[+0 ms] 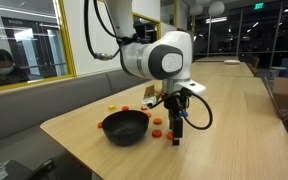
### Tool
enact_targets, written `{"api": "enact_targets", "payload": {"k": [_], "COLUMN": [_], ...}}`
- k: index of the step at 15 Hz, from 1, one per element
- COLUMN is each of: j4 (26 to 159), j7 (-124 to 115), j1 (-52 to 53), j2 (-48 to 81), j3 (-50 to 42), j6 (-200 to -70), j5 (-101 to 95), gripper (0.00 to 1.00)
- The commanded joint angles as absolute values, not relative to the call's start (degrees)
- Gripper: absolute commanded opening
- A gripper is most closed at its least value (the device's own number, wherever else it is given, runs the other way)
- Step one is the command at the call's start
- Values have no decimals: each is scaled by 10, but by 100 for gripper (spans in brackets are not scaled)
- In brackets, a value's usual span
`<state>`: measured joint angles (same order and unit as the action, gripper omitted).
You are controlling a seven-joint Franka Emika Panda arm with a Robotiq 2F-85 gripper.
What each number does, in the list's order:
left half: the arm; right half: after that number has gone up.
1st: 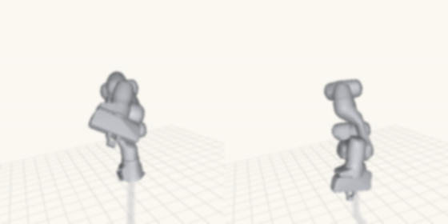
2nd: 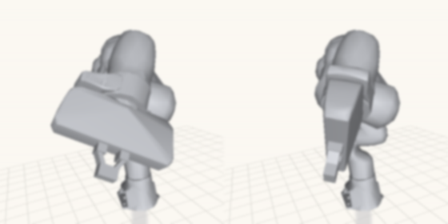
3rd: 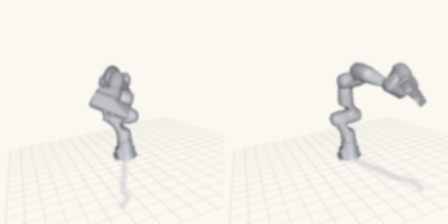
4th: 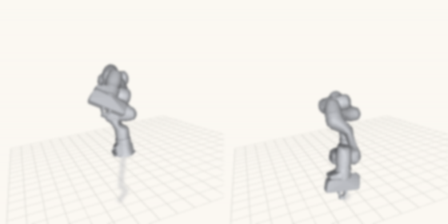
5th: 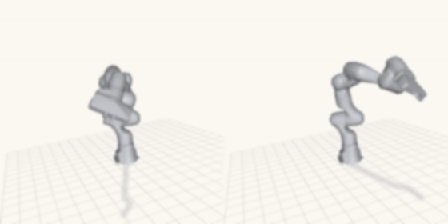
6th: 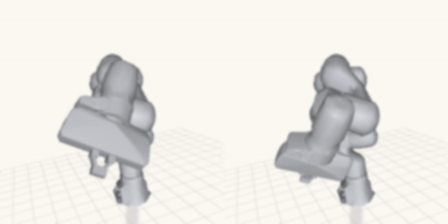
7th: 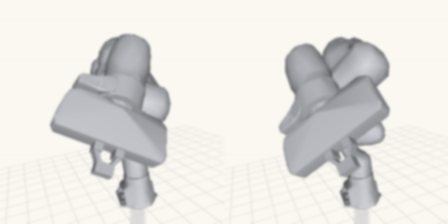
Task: Place three orange rings inside the black bowl
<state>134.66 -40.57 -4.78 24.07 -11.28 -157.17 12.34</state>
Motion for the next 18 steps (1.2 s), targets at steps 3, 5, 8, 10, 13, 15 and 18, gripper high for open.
{"api": "enact_targets", "payload": {"k": [3, 5, 8, 10, 13, 15, 18], "j4": [1362, 1364, 1367, 1369, 1372, 1372, 1380], "j7": [-401, -401, -401, -402, -404, -406, -413], "j1": [-41, -40, -39, -38, -36, -34, -24], "j2": [215, 212, 206, 199, 179, 163, 131], "j3": [-115, -115, -114, -116, -118, -119, -119], "j6": [-1573, -1573, -1573, -1570, -1562, -1554, -1546], "j5": [135, 134, 134, 132, 128, 124, 112], "gripper": [59, 42, 21, 26, 26, 26, 26]}}
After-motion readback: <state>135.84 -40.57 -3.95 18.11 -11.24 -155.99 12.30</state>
